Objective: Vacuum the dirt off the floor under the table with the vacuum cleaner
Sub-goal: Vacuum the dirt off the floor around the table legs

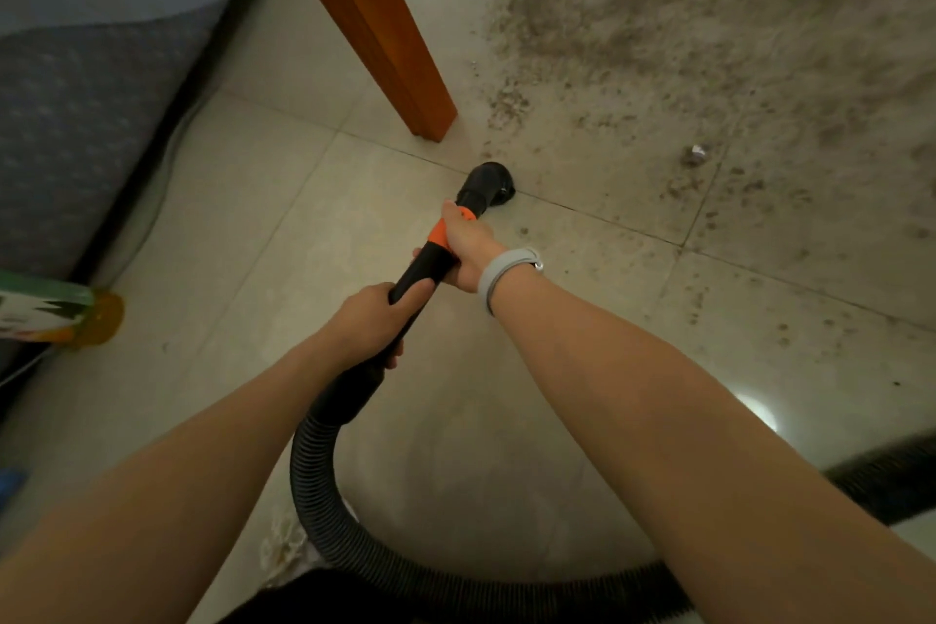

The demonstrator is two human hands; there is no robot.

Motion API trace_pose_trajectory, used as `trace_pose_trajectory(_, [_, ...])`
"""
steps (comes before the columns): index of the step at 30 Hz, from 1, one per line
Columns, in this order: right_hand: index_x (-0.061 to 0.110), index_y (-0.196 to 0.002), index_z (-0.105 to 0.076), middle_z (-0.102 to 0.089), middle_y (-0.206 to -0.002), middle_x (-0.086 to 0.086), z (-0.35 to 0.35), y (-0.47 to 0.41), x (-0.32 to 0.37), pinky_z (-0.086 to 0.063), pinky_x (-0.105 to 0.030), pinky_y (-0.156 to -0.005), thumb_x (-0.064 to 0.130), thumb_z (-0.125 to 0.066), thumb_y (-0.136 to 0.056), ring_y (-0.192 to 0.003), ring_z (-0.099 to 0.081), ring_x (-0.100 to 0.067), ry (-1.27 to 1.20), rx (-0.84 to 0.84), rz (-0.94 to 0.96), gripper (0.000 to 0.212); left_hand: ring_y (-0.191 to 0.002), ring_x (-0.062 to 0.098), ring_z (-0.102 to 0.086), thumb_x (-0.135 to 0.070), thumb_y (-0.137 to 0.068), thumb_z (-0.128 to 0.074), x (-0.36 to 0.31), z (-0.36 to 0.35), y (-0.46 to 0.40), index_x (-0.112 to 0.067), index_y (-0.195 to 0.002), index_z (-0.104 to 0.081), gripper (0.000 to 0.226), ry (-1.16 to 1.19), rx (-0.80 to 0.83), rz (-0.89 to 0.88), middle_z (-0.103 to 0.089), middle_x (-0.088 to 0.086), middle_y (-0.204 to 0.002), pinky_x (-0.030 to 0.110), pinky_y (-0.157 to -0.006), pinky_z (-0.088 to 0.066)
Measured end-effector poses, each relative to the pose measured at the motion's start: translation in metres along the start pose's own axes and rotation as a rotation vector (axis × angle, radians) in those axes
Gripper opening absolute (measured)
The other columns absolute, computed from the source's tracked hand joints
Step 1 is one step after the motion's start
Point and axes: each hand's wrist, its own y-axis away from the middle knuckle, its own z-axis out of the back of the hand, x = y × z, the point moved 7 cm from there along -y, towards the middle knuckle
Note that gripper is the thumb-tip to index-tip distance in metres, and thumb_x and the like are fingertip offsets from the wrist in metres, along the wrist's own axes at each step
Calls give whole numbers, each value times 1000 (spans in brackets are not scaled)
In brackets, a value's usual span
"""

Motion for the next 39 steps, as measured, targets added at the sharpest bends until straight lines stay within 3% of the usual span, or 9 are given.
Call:
trace_pose_trajectory(4, [13, -123, -36, -54, -95, -12, -25, -6, 3, -54, -41, -68, 41, -48, -96, -67, -61, -25, 42, 27, -16, 40, -50, 18, -61, -54, -95, -37, 13, 16, -10, -9, -87, -51, 47, 40, -51, 22, -64, 7, -66, 24, -50, -45])
trace_pose_trajectory(7, [13, -128, -36, -53, -90, -12, -37, -17, 10, -55, -40, -72, 41, -46, -97, -65, -60, -25, 49, 23, 11, 43, -60, 18, -65, -55, -95, -34, 26, 21, -11, -10, -96, -55, 49, 103, -36, 5, -69, 8, -71, 24, -57, -45])
trace_pose_trajectory(11, [9, -110, -38, -49, -83, -12, -42, -32, 23, -55, -38, -67, 39, -45, -98, -63, -56, -25, 14, 1, 55, 33, -72, 20, -67, -53, -94, -36, 37, 19, -20, -13, -96, -56, 44, 111, -27, -54, -70, 5, -79, 28, -67, -49])
trace_pose_trajectory(15, [9, -101, -42, -47, -78, -10, -44, -49, 30, -52, -34, -59, 37, -49, -96, -60, -53, -22, -68, -42, 104, 29, -70, 22, -66, -50, -95, -37, 33, 23, -45, -15, -87, -56, 41, 131, -33, -119, -69, 5, -76, 30, -69, -51])
trace_pose_trajectory(19, [7, -107, -47, -49, -76, -9, -49, -60, 26, -52, -32, -56, 31, -57, -93, -60, -54, -20, -130, 28, 125, 29, -70, 27, -67, -47, -96, -39, 29, 30, -68, -13, -86, -56, 40, 206, 2, -171, -69, 8, -75, 36, -73, -53])
trace_pose_trajectory(25, [8, -101, -45, -50, -75, -9, -52, -61, 46, -52, -34, -61, 33, -51, -96, -61, -55, -21, -102, -3, 205, 27, -69, 27, -67, -48, -96, -38, 17, 39, -90, -7, -89, -58, 46, 219, 29, -211, -69, 11, -77, 34, -70, -53])
trace_pose_trajectory(29, [7, -108, -40, -50, -72, -11, -50, -55, 66, -52, -36, -63, 34, -48, -98, -59, -54, -22, -92, -43, 253, 30, -67, 25, -67, -49, -96, -39, 2, 46, -102, -7, -96, -58, 46, 253, 50, -229, -69, 11, -78, 32, -68, -54])
trace_pose_trajectory(39, [8, -111, -42, -50, -77, -10, -56, -45, 40, -52, -35, -62, 37, -48, -97, -62, -54, -21, -60, -67, 185, 32, -67, 26, -67, -48, -96, -40, 23, 42, -87, -5, -93, -59, 47, 270, 94, -222, -70, 12, -76, 35, -71, -55])
